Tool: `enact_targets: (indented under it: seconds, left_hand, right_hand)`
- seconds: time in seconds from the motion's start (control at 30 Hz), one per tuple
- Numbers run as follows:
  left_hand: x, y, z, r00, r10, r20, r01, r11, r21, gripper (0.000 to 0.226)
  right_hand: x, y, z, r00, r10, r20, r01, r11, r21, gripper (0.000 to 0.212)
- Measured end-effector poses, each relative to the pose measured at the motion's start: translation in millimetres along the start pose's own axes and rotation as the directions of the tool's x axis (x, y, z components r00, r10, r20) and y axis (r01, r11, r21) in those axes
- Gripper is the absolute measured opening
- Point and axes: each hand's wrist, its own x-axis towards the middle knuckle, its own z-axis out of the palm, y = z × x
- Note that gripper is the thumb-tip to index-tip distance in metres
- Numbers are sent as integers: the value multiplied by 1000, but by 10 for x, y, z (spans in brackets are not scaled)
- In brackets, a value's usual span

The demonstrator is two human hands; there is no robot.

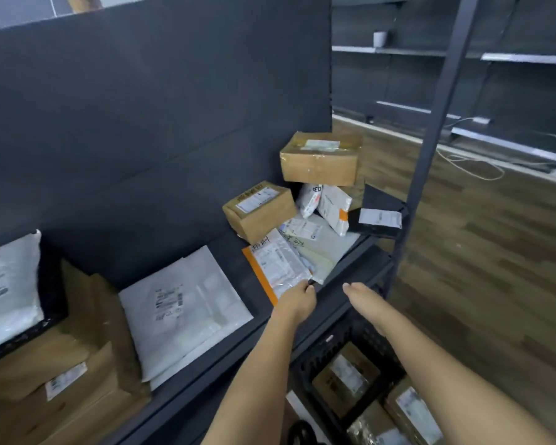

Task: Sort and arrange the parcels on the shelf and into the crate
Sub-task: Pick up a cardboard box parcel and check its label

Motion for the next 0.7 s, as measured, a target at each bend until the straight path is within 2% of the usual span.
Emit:
enact_targets:
  seconds: [0.17, 0.3, 0.43, 0.53, 0.7]
  left_hand:
    - [214, -216, -311, 998, -31, -51, 27, 995, -93, 53]
    - [623, -357, -669, 993, -96, -72, 81, 979, -185, 53]
    - [1078, -537, -1034, 977, -179, -112, 131, 931, -341, 50]
    - [1389, -693, -1267, 963, -219, -158, 117, 867, -485, 50]
    - [1898, -854, -1552, 930, -331, -158, 127, 694, -709, 52]
  right_hand:
    - [210, -305, 148, 1000, -1, 25, 2, 1000, -11, 59]
    - [564, -635, 285, 999, -36, -13, 36, 998, 47, 56]
    - [1037, -1088, 371, 996, -23, -86, 26, 999, 33, 56]
    - [1457, -1449, 383, 993, -34, -115, 40, 998, 45, 57]
    - [2035, -1879, 451, 990, -39, -138, 69, 974, 216, 71]
